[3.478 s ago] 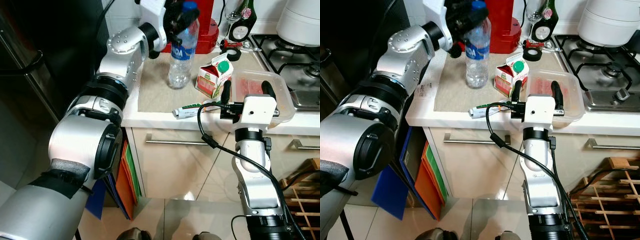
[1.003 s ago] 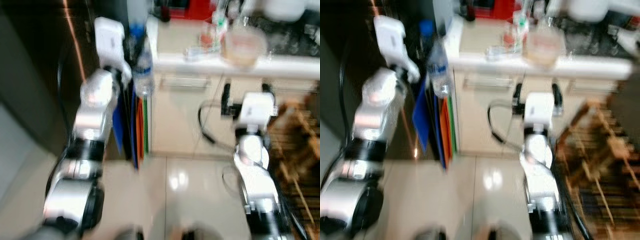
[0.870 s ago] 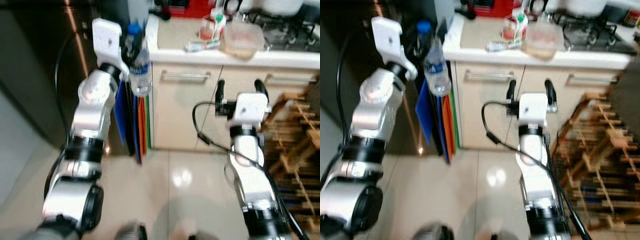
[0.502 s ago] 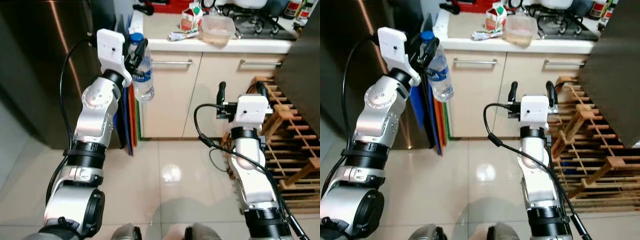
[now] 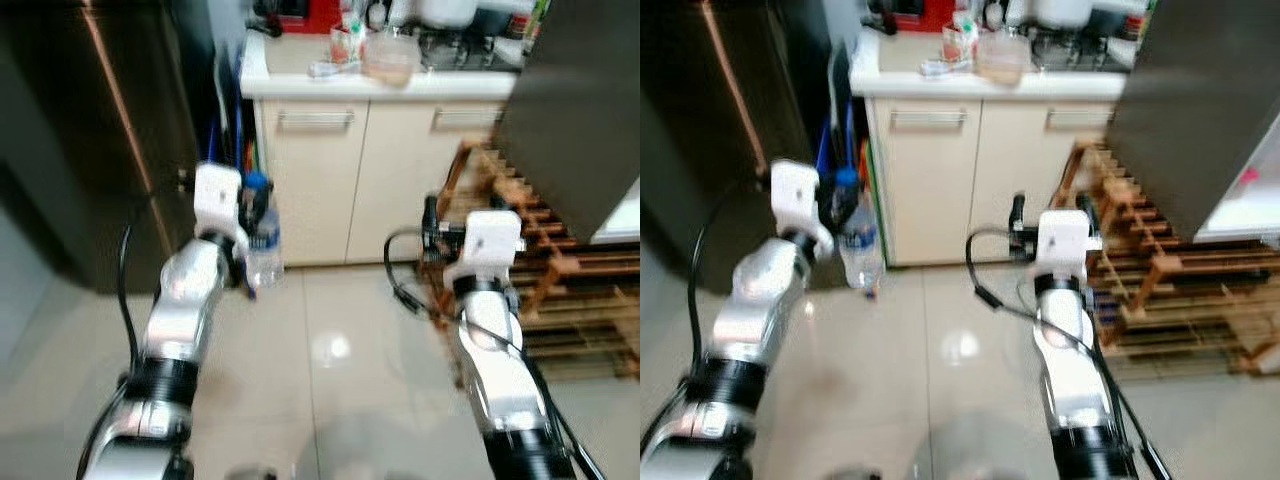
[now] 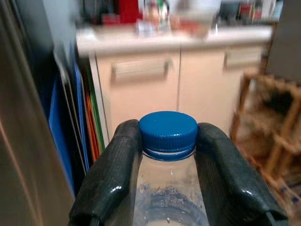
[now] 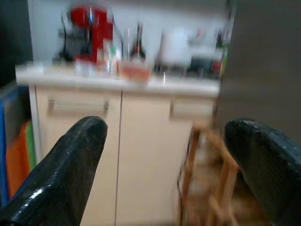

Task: Restocking fridge

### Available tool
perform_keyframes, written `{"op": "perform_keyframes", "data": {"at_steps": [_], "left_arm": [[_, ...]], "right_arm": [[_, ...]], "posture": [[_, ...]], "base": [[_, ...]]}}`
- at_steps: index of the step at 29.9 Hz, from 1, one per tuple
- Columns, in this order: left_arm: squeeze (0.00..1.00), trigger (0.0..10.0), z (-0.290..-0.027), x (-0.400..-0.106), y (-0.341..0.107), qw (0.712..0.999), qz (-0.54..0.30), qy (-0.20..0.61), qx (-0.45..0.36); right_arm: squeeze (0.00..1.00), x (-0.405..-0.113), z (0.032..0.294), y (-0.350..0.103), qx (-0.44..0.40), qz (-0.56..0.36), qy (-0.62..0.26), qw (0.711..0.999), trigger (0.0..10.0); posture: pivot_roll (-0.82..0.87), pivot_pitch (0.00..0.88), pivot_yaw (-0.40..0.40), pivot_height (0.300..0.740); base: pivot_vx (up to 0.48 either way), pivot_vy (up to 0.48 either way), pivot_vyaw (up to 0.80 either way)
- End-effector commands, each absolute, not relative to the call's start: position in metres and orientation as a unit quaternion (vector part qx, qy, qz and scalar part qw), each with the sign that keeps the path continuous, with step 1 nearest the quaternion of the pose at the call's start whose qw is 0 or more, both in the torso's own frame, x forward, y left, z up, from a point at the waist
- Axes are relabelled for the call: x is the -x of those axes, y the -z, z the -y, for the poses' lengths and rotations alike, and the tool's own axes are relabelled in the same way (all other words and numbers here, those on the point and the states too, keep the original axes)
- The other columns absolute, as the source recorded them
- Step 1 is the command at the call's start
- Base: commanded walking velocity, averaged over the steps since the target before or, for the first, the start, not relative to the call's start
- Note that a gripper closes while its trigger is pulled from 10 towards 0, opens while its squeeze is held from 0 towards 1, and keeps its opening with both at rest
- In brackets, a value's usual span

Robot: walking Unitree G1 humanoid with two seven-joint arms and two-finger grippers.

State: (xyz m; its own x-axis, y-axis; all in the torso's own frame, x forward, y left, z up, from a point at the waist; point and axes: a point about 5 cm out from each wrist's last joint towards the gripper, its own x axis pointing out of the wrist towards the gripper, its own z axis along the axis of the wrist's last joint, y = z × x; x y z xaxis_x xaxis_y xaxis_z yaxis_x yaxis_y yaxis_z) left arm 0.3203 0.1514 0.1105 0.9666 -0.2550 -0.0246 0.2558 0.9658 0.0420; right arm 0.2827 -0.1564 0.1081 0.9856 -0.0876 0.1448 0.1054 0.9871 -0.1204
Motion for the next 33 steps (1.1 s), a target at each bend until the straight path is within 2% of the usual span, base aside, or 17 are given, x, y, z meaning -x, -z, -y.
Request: {"op": "perform_keyframes", "data": {"at_steps": [1, 2, 4, 9, 14, 17, 33], "left_arm": [[0.00, 10.0, -0.148, -0.320, -0.126, 0.990, 0.023, 0.137, -0.024], [0.00, 10.0, -0.148, -0.317, -0.124, 0.990, 0.022, 0.138, -0.019], [0.00, 10.0, -0.165, -0.294, -0.104, 0.991, 0.002, 0.127, -0.052], [0.00, 10.0, -0.177, -0.292, -0.103, 0.995, 0.000, 0.094, -0.032], [0.00, 10.0, -0.151, -0.300, -0.118, 0.992, 0.024, 0.120, -0.021], [0.00, 10.0, -0.144, -0.300, -0.121, 0.990, 0.030, 0.137, -0.014], [0.00, 10.0, -0.138, -0.306, -0.123, 0.991, 0.028, 0.133, -0.001]], "right_arm": [[0.00, -0.281, 0.160, -0.102, 0.059, 0.054, 0.050, 0.996, 10.0], [0.00, -0.279, 0.161, -0.098, 0.062, 0.047, 0.048, 0.996, 10.0], [0.00, -0.267, 0.170, -0.085, 0.071, 0.020, 0.046, 0.996, 10.0], [0.00, -0.266, 0.178, -0.091, 0.060, 0.028, 0.071, 0.995, 10.0], [0.00, -0.272, 0.172, -0.095, 0.072, 0.041, 0.049, 0.995, 10.0], [0.00, -0.276, 0.170, -0.100, 0.076, 0.055, 0.048, 0.994, 10.0], [0.00, -0.283, 0.167, -0.110, 0.075, 0.075, 0.042, 0.993, 10.0]], "posture": [[-0.08, 0.000, 0.009, 0.727], [-0.08, 0.000, 0.008, 0.727], [-0.08, 0.000, -0.021, 0.727], [-0.07, 0.000, -0.035, 0.727], [-0.08, 0.000, -0.018, 0.727], [-0.09, 0.000, -0.007, 0.727], [-0.10, 0.000, 0.003, 0.727]], "base": [[0.000, 0.000, 0.00], [0.000, 0.000, 0.00], [0.000, 0.000, 0.00], [0.000, 0.000, 0.00], [0.000, -0.470, 0.00], [0.000, -0.467, 0.00], [0.000, -0.468, 0.00]]}}
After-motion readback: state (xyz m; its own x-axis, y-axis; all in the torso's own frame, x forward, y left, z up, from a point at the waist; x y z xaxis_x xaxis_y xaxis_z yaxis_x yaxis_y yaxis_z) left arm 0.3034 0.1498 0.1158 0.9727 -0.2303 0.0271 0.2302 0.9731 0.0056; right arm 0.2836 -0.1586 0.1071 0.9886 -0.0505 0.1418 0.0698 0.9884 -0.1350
